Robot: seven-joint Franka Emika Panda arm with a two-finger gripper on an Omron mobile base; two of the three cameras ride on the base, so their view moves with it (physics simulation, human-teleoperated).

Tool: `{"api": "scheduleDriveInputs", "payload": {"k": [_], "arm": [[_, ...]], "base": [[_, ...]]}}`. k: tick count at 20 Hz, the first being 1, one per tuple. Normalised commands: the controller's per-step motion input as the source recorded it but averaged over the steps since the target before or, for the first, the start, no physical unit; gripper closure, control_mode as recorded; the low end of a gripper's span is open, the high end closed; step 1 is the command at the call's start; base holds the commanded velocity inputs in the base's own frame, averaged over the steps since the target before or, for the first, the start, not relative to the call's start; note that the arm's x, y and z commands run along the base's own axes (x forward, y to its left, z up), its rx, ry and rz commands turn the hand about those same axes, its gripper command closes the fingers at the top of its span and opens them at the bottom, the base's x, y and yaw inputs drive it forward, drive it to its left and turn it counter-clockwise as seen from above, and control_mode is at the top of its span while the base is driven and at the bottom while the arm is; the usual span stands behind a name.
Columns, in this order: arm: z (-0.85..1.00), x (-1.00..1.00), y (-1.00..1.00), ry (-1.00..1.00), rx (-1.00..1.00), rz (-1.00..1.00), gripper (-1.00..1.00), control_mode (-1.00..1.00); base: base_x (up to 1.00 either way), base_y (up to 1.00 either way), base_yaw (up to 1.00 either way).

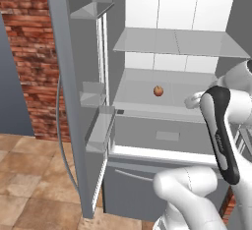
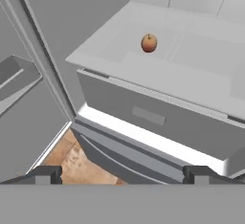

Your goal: Retrieve the mango and peach from the fridge and place them into the bowl on the dining table.

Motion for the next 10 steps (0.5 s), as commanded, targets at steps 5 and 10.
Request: {"api": "scheduleDriveInputs", "payload": {"k": [5,10], "arm": [[-0.27,0.43,0.00,-0.07,0.00,-0.10,-1.00,-1.00],[-0.34,0.30,0.00,-0.09,0.00,-0.12,-1.00,-1.00]], "base": [[0.00,0.00,0.00],[0.00,0.00,0.00]]}}
